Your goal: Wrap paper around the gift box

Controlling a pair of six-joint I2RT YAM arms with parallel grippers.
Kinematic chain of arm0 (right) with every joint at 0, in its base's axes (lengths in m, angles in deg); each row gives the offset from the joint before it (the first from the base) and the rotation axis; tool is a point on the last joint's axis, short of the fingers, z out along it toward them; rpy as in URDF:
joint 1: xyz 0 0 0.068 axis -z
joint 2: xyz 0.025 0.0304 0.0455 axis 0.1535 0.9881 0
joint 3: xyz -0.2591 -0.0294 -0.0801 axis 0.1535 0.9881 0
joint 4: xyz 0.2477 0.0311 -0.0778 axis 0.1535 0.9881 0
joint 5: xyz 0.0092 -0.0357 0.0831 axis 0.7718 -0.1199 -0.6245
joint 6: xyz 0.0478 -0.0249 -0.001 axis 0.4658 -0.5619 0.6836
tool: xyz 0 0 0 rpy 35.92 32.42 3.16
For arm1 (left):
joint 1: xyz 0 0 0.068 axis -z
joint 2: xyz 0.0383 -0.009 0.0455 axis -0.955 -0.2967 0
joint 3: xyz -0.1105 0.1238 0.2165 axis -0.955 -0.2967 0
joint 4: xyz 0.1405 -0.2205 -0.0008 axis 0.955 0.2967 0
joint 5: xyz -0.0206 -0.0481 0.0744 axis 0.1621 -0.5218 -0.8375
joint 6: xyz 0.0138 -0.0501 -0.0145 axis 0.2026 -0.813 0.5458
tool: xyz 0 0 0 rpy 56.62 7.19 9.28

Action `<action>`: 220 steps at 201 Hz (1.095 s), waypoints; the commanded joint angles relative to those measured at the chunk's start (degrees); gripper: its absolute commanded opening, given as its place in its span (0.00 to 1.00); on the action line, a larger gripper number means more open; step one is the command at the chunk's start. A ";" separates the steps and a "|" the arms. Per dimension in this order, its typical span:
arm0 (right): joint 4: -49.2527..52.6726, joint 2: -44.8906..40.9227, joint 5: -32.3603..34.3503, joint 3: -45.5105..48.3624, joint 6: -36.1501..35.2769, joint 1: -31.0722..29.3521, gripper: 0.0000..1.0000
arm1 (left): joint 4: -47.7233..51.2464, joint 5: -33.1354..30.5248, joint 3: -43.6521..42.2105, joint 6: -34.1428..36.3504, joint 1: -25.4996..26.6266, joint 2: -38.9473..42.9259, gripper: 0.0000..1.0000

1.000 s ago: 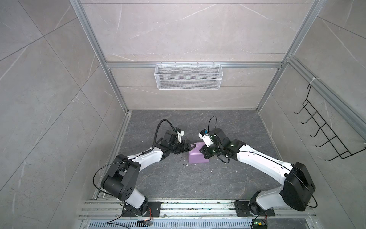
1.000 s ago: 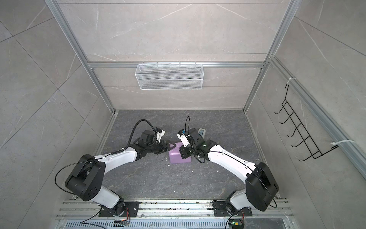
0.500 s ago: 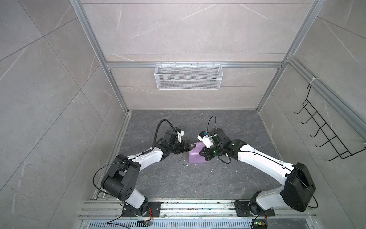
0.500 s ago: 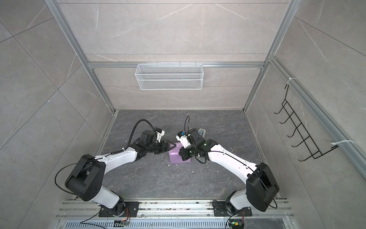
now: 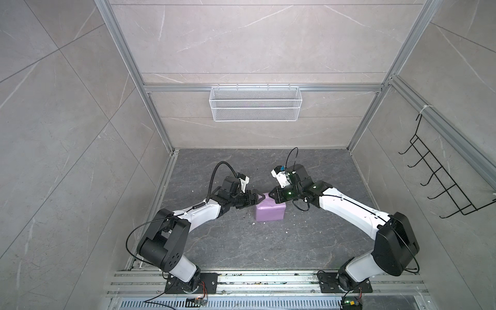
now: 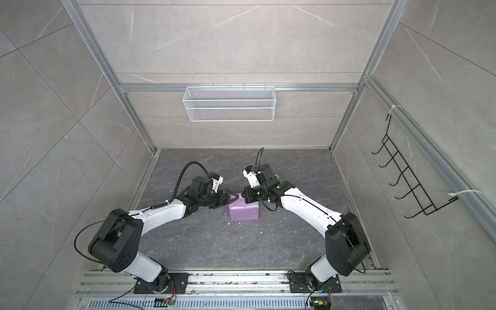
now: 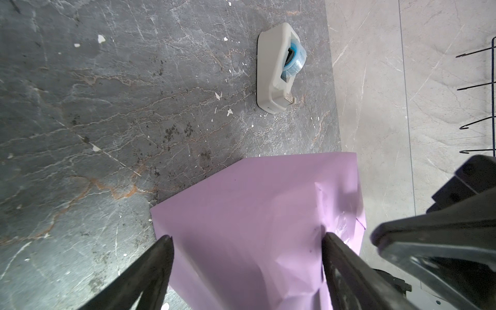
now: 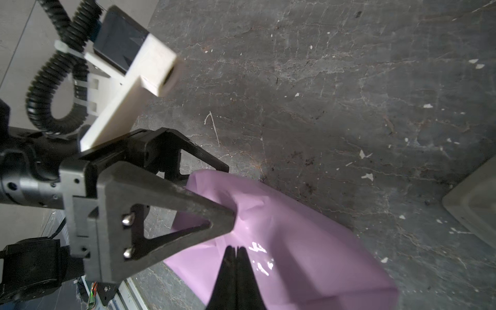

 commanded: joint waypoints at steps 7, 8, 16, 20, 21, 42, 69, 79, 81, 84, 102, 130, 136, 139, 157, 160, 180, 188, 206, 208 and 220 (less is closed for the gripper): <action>-0.59 1.37 -0.22 -0.39 1.16 -0.11 0.00 | 5.94 -0.64 -0.46 2.02 0.49 -1.43 0.87; -0.53 1.40 -0.11 -0.36 1.16 -0.10 0.00 | 5.98 -0.61 -0.46 2.03 0.50 -1.44 0.87; -0.50 1.66 0.52 -0.13 1.25 0.00 0.00 | 5.94 -0.59 -0.38 2.09 0.48 -1.41 0.87; -0.44 1.76 0.80 0.00 1.25 0.05 0.00 | 5.93 -0.59 -0.37 2.11 0.45 -1.42 0.87; -0.42 1.81 0.84 0.01 1.25 0.07 0.00 | 5.93 -0.63 -0.37 2.12 0.52 -1.44 0.87; -0.06 2.73 1.87 0.27 1.50 0.69 0.00 | 6.10 -0.57 -0.33 2.24 0.50 -1.32 0.87; 0.13 3.69 2.44 0.28 1.51 1.59 0.00 | 6.24 -0.64 -0.37 2.21 0.50 -1.18 0.87; 0.37 4.10 2.53 0.11 1.51 1.97 0.00 | 6.27 -0.59 -0.37 2.20 0.45 -1.11 0.87; 0.39 4.12 2.54 0.11 1.51 2.01 0.00 | 6.28 -0.59 -0.37 2.21 0.49 -1.10 0.87; 0.42 4.21 2.54 0.06 1.51 2.08 0.00 | 6.28 -0.59 -0.37 2.24 0.48 -1.06 0.87; 0.97 4.36 3.05 -0.53 1.51 2.81 0.00 | 6.42 -0.67 -0.29 2.23 0.50 -0.94 0.87; 1.83 2.45 2.49 -1.48 0.96 4.17 0.00 | 7.06 -0.59 0.41 2.40 0.48 -0.88 0.87; 1.84 1.61 2.29 -1.35 0.62 4.20 0.00 | 7.10 -0.56 0.57 2.45 0.50 -0.77 0.87; 1.85 1.20 2.23 -1.28 0.39 4.22 0.00 | 7.07 -0.48 0.67 2.40 0.50 -0.83 0.87; 1.37 -2.14 1.78 0.30 -0.95 4.22 0.00 | 7.07 -0.19 1.66 2.07 0.50 -0.70 0.87; 1.29 -2.71 1.76 0.62 -1.15 4.16 0.00 | 7.11 -0.09 1.91 2.02 0.50 -0.73 0.87; 0.38 -7.24 2.66 4.18 -2.47 4.22 0.04 | 6.83 0.05 3.63 1.48 0.48 -0.06 0.87; -0.15 -9.54 3.19 5.98 -2.77 4.09 0.06 | 6.72 0.03 4.32 1.36 0.46 0.36 0.88; -0.27 -14.64 5.81 9.80 -3.84 3.75 0.16 | 5.83 -0.17 5.52 0.86 0.49 1.74 0.89; -0.18 -15.14 6.22 10.17 -4.02 3.66 0.17 | 5.70 -0.26 5.63 0.83 0.50 1.90 0.90; 0.73 -18.14 8.69 12.21 -5.34 2.80 0.26 | 5.28 -0.92 6.24 0.83 0.46 3.17 0.92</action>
